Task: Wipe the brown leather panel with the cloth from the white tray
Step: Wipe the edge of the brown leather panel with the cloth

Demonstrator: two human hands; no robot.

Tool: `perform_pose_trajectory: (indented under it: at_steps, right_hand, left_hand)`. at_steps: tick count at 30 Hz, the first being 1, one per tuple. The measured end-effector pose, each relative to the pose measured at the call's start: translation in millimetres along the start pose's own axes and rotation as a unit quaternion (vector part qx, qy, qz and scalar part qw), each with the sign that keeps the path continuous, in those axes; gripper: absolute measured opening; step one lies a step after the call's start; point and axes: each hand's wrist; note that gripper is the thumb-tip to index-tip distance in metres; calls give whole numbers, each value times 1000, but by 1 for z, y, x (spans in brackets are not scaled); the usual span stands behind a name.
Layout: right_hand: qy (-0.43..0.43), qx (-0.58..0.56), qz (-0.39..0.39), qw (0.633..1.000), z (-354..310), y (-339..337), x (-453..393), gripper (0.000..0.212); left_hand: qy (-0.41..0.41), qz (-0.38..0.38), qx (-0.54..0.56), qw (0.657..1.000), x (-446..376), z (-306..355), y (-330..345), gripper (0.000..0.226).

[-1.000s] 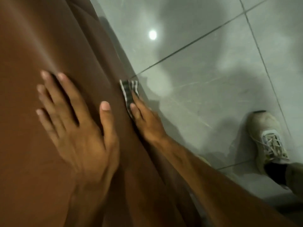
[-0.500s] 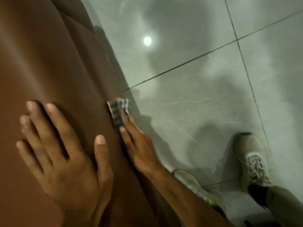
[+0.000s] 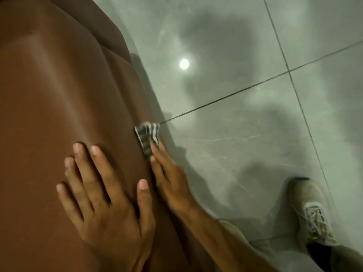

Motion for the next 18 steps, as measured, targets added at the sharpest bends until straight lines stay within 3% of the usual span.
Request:
perform_pose_trajectory:
  at_steps: [2,5,11,14,18]
  right_hand:
    - [-20,24,30,999,-9,-5,-56,48]
    - [44,8,47,998,11,-17,-97,46]
    - [162,-55,9,985,60,-3,42,48]
    - [135,-49,-7,990,48,2,88,49]
    - [77,-6,-7,997,43,0,46,50]
  left_hand:
    - [6,10,-4,1000,0,-3,4,81]
    - [8,25,-8,1000,0,-5,9,79]
    - [-4,21,6,1000,-1,-1,-1,78]
    - [-10,5,6,1000,0,1,-7,79]
    - [7,16,23,1000,1,-1,-5,78]
Point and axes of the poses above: each hand's wrist, its own x-axis away from the middle knuckle, its own y-axis out of the palm, z = x × y, and after that the axes turned 10 degrees about -z, right-handed
